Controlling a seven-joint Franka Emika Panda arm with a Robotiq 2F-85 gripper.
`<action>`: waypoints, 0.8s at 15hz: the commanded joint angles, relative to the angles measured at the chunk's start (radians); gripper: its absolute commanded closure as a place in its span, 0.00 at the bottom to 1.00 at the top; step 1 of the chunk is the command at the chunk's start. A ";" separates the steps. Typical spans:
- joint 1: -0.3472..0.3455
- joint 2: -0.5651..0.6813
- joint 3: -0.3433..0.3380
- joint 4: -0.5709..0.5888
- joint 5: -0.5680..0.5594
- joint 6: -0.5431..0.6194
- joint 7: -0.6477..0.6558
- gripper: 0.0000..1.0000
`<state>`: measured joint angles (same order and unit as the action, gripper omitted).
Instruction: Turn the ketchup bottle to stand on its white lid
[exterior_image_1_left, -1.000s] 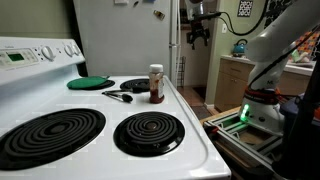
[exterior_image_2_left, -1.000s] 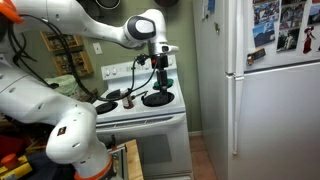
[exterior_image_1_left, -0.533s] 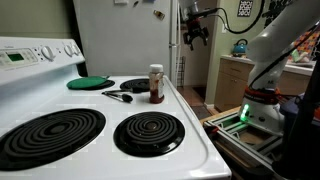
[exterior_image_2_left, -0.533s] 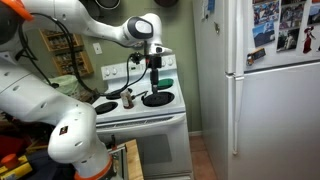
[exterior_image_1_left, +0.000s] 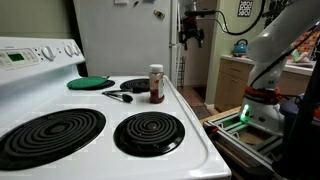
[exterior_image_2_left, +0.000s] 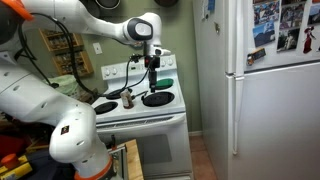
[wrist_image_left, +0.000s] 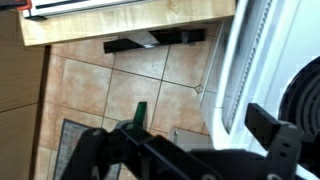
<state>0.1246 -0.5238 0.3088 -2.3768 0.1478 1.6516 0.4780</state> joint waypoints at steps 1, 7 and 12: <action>0.043 0.013 -0.016 -0.044 0.198 0.062 0.022 0.00; 0.084 0.081 0.001 -0.119 0.541 0.144 0.049 0.00; 0.112 0.173 0.049 -0.149 0.808 0.244 0.076 0.00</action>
<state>0.2154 -0.3975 0.3279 -2.5033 0.8389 1.8218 0.5162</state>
